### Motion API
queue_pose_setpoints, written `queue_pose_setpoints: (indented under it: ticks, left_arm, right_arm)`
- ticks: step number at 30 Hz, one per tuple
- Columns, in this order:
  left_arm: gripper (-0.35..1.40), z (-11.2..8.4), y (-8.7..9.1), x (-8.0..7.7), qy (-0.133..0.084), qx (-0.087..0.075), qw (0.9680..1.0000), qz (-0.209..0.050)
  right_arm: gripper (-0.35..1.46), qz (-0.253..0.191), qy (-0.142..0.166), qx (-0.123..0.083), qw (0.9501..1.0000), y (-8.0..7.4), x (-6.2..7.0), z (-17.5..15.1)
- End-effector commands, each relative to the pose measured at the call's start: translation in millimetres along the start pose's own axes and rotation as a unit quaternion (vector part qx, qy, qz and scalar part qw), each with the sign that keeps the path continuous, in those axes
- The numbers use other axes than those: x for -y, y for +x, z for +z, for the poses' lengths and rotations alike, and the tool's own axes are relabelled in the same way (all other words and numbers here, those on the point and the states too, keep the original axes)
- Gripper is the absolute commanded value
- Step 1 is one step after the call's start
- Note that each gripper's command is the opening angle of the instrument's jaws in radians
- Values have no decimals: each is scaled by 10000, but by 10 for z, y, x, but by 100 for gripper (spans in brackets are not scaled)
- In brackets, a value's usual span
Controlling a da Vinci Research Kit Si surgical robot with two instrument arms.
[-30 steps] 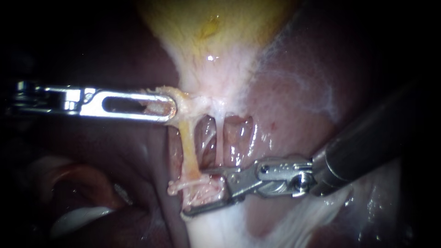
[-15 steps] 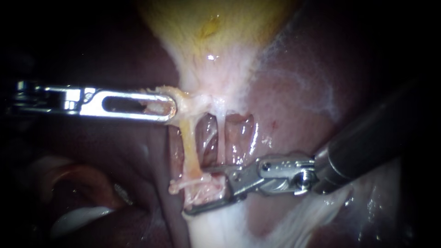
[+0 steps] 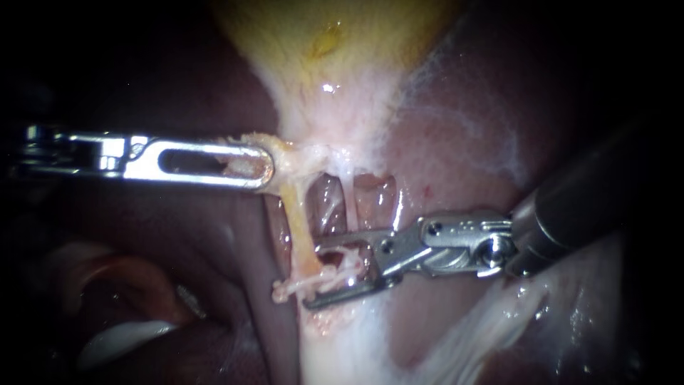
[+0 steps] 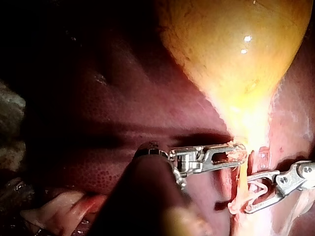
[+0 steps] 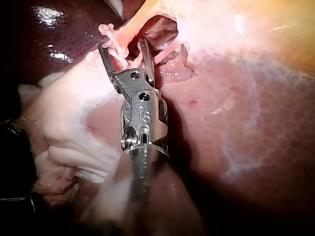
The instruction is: Clipping second clip left tube
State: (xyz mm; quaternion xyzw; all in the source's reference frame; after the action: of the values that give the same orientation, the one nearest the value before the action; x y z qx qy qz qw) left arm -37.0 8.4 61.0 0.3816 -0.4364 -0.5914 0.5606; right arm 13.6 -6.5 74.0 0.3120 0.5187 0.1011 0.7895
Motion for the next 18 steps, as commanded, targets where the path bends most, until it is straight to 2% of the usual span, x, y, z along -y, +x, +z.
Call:
queue_pose_setpoints:
  ticks: [1, 18]
  left_arm:
    - [-35, 0, 0, 0, 0, 0, 10000, 1]
    - [-35, 0, 0, 1, -1, 2, 10000, 0]
  right_arm:
    - [49, 3, -1, -14, 10000, 1, 0, -1]
    - [49, 5, 70, -251, 9997, 8, 1, 6]
